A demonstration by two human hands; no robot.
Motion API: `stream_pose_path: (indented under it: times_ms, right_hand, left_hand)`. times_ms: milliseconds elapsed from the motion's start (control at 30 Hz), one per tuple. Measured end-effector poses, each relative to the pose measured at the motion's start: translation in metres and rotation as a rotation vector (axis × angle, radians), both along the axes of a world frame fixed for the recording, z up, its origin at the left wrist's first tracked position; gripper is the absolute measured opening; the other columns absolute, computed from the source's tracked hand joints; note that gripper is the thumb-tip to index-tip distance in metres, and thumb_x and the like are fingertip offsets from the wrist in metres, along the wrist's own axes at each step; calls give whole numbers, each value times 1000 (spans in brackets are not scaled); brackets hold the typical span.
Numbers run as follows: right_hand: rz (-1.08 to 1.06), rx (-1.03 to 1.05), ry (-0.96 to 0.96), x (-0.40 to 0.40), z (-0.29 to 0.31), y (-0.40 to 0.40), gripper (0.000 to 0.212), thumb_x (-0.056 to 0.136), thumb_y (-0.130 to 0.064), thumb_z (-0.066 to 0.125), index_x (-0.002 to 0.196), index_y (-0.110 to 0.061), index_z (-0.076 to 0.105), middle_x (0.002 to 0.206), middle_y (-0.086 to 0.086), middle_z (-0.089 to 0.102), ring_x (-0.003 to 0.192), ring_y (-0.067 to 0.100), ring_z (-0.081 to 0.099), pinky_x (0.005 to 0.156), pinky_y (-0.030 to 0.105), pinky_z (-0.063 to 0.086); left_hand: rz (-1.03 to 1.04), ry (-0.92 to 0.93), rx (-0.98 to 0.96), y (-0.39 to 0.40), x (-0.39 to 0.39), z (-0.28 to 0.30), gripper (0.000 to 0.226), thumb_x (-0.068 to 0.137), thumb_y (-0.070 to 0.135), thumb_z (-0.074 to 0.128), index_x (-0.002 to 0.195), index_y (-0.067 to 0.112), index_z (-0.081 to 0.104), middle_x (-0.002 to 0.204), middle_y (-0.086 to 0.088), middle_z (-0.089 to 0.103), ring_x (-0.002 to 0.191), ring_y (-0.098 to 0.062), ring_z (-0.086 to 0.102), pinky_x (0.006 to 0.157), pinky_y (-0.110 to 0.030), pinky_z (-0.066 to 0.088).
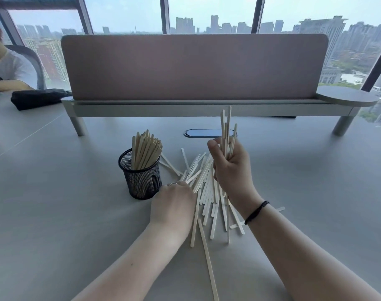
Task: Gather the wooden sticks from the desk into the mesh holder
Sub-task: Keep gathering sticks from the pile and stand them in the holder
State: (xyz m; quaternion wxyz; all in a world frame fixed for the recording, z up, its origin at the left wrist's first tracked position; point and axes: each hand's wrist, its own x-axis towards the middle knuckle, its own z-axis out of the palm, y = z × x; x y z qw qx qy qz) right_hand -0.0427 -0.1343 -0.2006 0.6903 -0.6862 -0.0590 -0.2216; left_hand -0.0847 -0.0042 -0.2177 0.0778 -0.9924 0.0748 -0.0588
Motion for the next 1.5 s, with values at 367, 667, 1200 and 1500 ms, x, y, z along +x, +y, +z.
stream_pose_path:
  times_ms: [367, 667, 1200, 1500]
  right_hand:
    - [43, 125, -26, -6, 27, -4, 58, 99, -36, 57, 54, -12, 30, 42, 1, 32, 35, 17, 27, 41, 27, 25]
    - [119, 168, 21, -14, 36, -2, 58, 84, -54, 58, 53, -23, 21, 44, -4, 20, 40, 15, 15, 42, 22, 18]
    - [90, -37, -103, -24, 30, 15, 71, 84, -54, 61, 57, -1, 23, 54, 23, 19, 51, 40, 18, 44, 47, 19]
    - [117, -56, -11, -25, 13, 24, 80, 80, -63, 67, 57, 1, 24, 52, 25, 20, 51, 41, 17, 46, 44, 16]
  left_hand:
    - [-7, -99, -179, 11, 11, -13, 26, 97, 5, 33, 116, 8, 51, 120, -11, 57, 102, -23, 65, 69, -27, 49]
    - [-16, -118, -408, 23, 20, -7, 16, 96, 5, 42, 111, 6, 46, 111, -12, 59, 75, -21, 63, 57, -24, 37]
    - [51, 112, -1162, 32, 33, 2, 23, 98, 13, 37, 78, 7, 48, 74, -7, 54, 55, -21, 43, 45, -26, 36]
    - [-55, 75, -1638, 26, 24, 16, 26, 106, 26, 43, 94, 11, 61, 53, 8, 40, 44, -10, 33, 45, -26, 28]
